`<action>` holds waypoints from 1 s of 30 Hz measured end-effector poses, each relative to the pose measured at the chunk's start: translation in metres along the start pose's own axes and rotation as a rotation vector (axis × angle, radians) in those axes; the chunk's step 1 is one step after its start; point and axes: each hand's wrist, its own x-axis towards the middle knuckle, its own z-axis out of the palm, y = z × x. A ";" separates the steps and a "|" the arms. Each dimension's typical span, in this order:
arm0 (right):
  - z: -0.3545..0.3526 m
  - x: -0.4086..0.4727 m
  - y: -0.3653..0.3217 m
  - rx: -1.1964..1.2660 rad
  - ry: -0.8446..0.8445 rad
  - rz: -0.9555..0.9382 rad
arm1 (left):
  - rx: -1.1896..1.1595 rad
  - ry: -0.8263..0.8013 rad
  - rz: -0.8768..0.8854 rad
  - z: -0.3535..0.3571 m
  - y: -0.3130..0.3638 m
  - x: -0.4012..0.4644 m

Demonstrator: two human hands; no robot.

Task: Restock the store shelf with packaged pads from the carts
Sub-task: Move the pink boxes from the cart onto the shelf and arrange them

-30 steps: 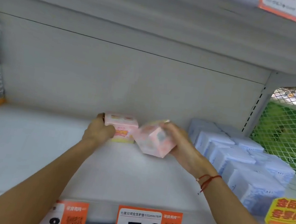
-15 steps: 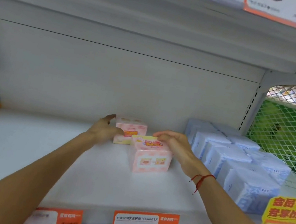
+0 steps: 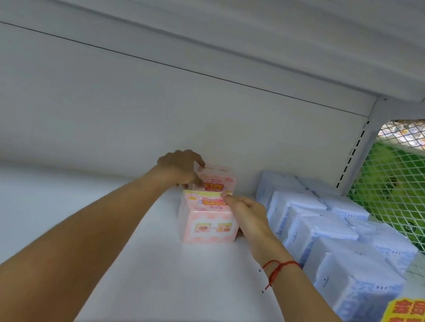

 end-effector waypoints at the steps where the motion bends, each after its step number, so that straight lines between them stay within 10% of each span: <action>1: 0.001 0.001 0.001 -0.016 0.012 -0.007 | 0.033 0.010 0.008 -0.002 0.001 0.000; 12: 0.003 0.002 0.000 0.058 0.224 -0.247 | 0.181 0.003 -0.065 -0.024 -0.012 -0.015; 21: 0.013 -0.007 0.005 -0.169 0.090 -0.329 | -0.500 -0.039 -0.249 -0.037 -0.026 -0.033; 27: 0.015 -0.013 -0.001 -0.578 -0.023 -0.398 | -0.312 -0.431 -0.272 -0.034 -0.024 -0.077; 30: 0.014 -0.013 -0.016 -0.324 -0.042 -0.168 | -0.439 -0.218 -0.108 -0.032 -0.008 -0.085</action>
